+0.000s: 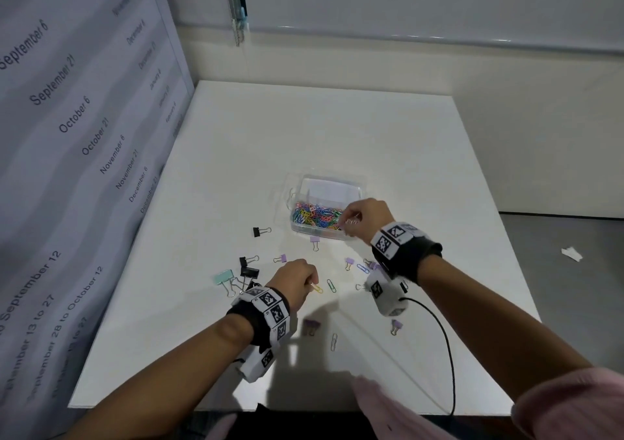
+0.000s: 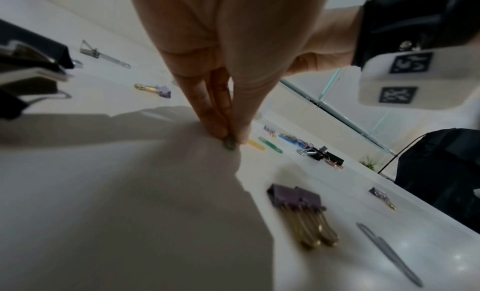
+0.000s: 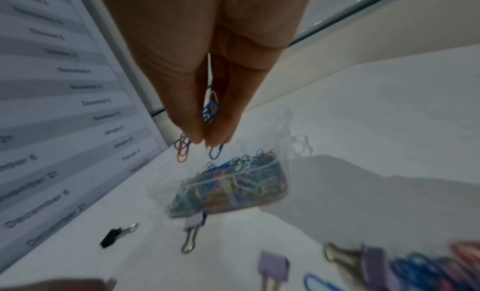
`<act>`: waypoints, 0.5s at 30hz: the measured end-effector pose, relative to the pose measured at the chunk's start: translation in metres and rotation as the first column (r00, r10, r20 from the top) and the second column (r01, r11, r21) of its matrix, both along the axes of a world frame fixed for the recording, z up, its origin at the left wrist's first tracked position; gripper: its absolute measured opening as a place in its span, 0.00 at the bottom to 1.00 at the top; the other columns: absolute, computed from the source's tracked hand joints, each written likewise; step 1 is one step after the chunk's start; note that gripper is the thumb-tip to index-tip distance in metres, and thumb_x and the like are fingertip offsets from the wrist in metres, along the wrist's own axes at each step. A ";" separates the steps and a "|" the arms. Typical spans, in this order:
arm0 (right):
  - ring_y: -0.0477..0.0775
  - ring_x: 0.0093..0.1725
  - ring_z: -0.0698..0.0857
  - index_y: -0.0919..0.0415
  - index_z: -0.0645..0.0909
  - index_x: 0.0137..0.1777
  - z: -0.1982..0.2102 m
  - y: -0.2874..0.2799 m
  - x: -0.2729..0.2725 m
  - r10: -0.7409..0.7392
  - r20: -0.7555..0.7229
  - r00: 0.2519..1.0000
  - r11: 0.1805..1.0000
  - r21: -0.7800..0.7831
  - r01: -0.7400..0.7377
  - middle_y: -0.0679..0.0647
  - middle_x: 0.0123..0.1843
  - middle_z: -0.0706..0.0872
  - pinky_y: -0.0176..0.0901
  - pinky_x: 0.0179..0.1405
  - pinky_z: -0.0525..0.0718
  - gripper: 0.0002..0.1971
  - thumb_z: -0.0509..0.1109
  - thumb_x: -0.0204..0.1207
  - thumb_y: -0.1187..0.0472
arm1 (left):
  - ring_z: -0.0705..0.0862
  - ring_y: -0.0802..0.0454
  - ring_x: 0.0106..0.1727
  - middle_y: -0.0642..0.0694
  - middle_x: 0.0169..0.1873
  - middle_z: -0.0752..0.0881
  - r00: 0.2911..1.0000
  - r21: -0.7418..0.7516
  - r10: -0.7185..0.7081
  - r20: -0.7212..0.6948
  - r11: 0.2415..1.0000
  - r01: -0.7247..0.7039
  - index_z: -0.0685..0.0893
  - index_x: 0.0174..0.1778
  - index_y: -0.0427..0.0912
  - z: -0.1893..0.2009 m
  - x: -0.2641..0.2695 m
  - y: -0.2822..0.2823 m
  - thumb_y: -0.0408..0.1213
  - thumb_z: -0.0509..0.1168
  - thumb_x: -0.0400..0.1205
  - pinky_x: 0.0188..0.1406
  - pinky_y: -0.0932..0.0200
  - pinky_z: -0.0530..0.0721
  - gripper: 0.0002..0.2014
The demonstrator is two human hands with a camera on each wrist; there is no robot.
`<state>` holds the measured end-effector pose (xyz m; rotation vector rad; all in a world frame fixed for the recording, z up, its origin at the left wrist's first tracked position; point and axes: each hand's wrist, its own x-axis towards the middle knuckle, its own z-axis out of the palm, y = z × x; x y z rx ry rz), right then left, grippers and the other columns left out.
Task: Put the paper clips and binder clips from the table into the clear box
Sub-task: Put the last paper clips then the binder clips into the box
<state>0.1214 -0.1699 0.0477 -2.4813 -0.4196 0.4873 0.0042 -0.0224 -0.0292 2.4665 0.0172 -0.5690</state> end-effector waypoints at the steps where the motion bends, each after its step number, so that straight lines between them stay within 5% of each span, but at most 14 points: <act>1: 0.50 0.44 0.85 0.61 0.88 0.45 0.000 0.001 0.005 -0.015 0.019 1.000 1.000 0.001 0.015 0.56 0.48 0.90 0.38 0.47 0.83 0.05 0.73 0.70 0.67 | 0.82 0.41 0.56 0.39 0.53 0.82 1.000 0.001 -0.006 0.003 1.000 0.006 0.83 0.53 0.36 0.000 0.000 -0.001 0.27 0.65 0.78 0.60 0.50 0.79 0.09; 6: 0.55 0.54 0.83 0.57 0.84 0.53 -0.009 0.001 -0.001 0.040 0.053 0.998 0.996 -0.081 -0.036 0.55 0.56 0.84 0.39 0.54 0.77 0.10 0.69 0.73 0.67 | 0.81 0.45 0.53 0.44 0.53 0.77 1.000 0.015 0.006 0.000 1.000 -0.006 0.79 0.57 0.41 0.000 -0.004 0.002 0.32 0.70 0.74 0.58 0.53 0.80 0.16; 9: 0.51 0.46 0.79 0.59 0.85 0.48 -0.022 -0.003 -0.026 0.154 0.026 0.988 0.980 -0.128 -0.149 0.56 0.53 0.86 0.39 0.55 0.79 0.09 0.66 0.72 0.68 | 0.79 0.45 0.57 0.44 0.56 0.78 0.999 0.079 0.016 -0.029 0.997 -0.013 0.78 0.57 0.40 0.000 -0.006 0.010 0.36 0.71 0.73 0.58 0.54 0.76 0.17; 11: 0.49 0.44 0.78 0.60 0.86 0.47 -0.035 -0.006 -0.042 0.199 -0.085 0.976 0.962 -0.172 -0.211 0.56 0.52 0.88 0.38 0.51 0.77 0.08 0.67 0.72 0.66 | 0.80 0.44 0.56 0.44 0.50 0.80 0.999 0.098 0.027 -0.033 0.995 -0.023 0.79 0.53 0.40 -0.001 -0.007 0.013 0.38 0.70 0.75 0.55 0.55 0.76 0.13; 15: 0.57 0.58 0.79 0.61 0.80 0.57 -0.062 -0.005 -0.066 0.195 -0.200 0.960 0.939 -0.243 -0.242 0.58 0.59 0.82 0.44 0.57 0.74 0.18 0.74 0.70 0.54 | 0.84 0.44 0.49 0.49 0.39 0.79 0.997 0.078 0.064 -0.038 0.995 -0.060 0.77 0.38 0.46 0.001 -0.008 0.007 0.36 0.67 0.76 0.49 0.55 0.79 0.04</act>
